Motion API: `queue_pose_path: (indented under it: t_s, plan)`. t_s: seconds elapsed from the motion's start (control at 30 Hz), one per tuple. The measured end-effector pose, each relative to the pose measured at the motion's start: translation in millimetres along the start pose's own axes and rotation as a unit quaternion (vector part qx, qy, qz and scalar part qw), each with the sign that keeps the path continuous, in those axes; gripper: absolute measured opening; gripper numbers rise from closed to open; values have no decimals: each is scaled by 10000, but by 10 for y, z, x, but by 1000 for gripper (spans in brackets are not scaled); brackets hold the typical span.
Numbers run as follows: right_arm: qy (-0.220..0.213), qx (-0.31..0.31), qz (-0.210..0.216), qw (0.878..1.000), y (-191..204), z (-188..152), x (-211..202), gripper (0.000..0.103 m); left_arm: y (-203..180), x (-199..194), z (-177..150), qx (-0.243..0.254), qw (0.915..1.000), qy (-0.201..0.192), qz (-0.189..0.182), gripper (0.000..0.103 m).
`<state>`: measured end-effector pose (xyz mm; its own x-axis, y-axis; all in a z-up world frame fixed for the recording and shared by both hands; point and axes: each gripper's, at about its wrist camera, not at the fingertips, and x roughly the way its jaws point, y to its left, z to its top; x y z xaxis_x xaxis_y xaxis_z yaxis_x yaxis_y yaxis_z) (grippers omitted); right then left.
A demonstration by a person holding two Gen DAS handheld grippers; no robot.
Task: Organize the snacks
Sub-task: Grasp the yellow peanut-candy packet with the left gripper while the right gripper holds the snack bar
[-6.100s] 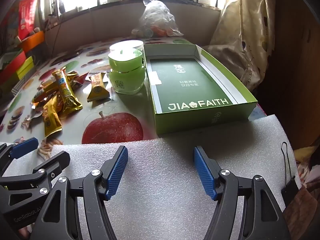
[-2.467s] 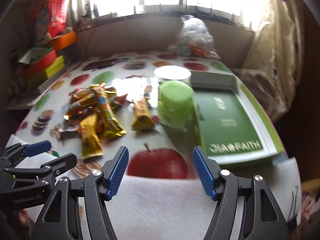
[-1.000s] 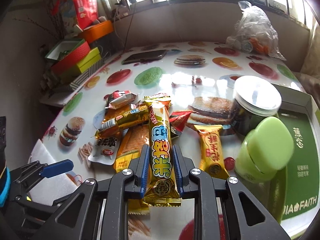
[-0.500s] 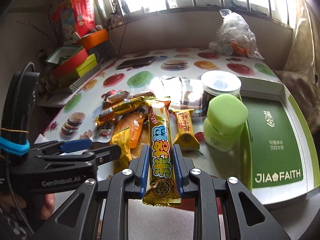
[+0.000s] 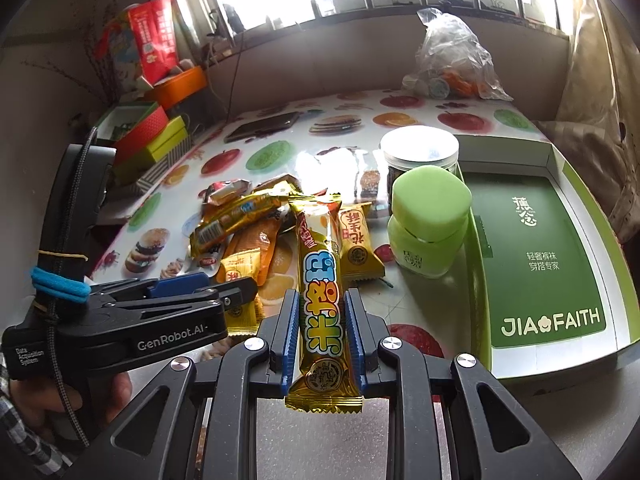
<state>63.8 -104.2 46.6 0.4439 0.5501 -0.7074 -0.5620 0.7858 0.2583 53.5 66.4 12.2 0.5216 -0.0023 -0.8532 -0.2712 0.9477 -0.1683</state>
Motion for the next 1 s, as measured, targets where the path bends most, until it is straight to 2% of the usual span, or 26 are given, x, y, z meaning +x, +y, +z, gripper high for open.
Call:
queue_pose_path:
  t_s: [0.1,0.23,0.5,0.57,0.63,0.73,1.0]
  plan:
    - [-5,16,-33,10000,5,2,-10,22,-24,5,10,26,10000,-47,-27,44]
    - [-4,31,-45,10000,9,-3,-18,22,-54,-1,20,91,9999,-80,-110,30]
    - [-30,34,-66,10000,8,-3,-46,22,-46,-25,14,112,9998,-111,-136,27]
    - [-52,31,-65,10000,4,-2,-60,22,-41,-50,8,135,9997,-135,-131,20]
    - [-64,20,-63,10000,10,2,-77,22,-42,-84,8,159,9996,-173,-144,20]
    - [-80,14,-79,9999,29,10,-95,22,-23,-128,1,172,9995,-220,-146,12]
    - [-92,14,-86,9999,77,6,-113,22,8,-120,-36,122,9996,-178,-182,12]
